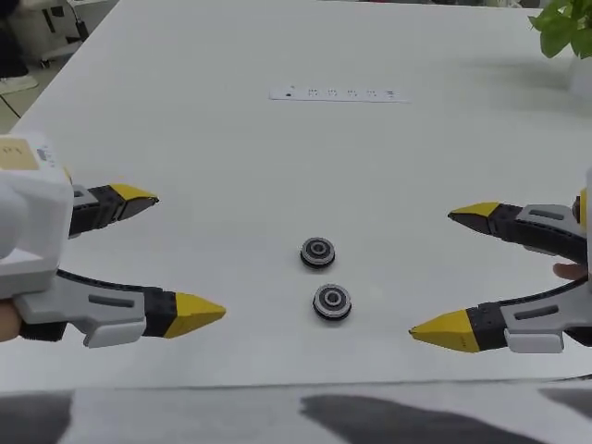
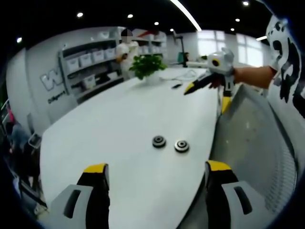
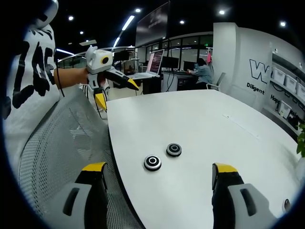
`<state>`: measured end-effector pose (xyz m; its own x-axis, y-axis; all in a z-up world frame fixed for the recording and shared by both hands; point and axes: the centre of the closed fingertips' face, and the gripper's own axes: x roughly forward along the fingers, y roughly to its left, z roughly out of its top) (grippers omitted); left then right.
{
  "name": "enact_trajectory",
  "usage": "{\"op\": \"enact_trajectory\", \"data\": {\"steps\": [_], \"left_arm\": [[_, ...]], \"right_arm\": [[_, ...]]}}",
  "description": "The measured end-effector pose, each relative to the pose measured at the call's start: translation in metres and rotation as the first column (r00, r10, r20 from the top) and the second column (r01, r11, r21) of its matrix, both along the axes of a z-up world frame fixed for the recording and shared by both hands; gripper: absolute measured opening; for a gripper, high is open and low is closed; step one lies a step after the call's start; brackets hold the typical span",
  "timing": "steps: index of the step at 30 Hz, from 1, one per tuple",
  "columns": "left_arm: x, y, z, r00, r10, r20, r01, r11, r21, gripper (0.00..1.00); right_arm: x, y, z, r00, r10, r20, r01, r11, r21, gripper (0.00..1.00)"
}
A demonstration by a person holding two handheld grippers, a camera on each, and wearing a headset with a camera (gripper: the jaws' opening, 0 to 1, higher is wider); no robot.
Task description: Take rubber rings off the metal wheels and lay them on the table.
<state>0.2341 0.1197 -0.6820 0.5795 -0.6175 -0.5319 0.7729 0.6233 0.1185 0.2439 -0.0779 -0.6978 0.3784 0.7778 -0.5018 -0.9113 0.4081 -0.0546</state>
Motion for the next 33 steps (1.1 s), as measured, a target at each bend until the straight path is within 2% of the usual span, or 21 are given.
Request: {"op": "enact_trajectory", "data": {"steps": [8, 33], "left_arm": [[0.0004, -0.0003, 0.0019, 1.0, -0.004, 0.009, 0.003, 1.0, 0.005, 0.84], [0.0, -0.0022, 0.0026, 1.0, -0.015, 0.006, 0.015, 1.0, 0.015, 0.83]], "right_arm": [[-0.0005, 0.0014, 0.0004, 1.0, 0.002, -0.001, -0.002, 1.0, 0.007, 0.86], [0.0032, 0.0057, 0.0069, 1.0, 0.002, 0.004, -0.003, 1.0, 0.026, 0.85]]}}
